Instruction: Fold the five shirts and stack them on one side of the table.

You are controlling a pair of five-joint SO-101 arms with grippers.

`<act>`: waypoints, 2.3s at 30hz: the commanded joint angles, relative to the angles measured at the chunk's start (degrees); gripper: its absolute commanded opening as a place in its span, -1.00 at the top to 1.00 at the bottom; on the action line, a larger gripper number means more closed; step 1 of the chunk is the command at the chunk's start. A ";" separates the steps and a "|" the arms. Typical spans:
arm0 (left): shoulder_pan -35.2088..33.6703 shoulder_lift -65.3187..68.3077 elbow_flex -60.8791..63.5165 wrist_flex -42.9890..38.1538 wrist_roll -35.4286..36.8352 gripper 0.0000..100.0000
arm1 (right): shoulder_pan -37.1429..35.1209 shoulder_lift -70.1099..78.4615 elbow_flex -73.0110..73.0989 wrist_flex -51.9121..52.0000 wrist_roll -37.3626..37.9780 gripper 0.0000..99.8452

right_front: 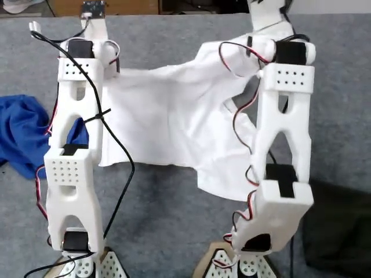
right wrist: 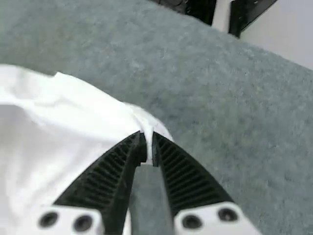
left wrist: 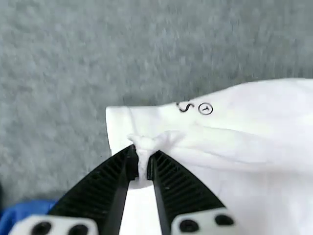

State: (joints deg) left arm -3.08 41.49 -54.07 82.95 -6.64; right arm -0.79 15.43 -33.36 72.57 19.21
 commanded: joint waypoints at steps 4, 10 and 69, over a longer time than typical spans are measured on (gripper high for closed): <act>0.53 -3.74 -2.90 8.70 -2.46 0.96 | -1.71 -13.23 9.45 5.01 1.93 0.99; 0.62 -3.74 -2.90 14.42 -3.96 0.96 | -1.63 -29.49 36.26 -3.78 3.87 0.99; 1.85 -27.30 71.65 -18.99 -12.75 0.96 | 14.64 -79.87 101.85 1.76 27.60 0.98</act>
State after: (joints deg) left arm -2.20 14.07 17.05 60.79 -16.75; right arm 12.66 -63.34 68.44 74.07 44.88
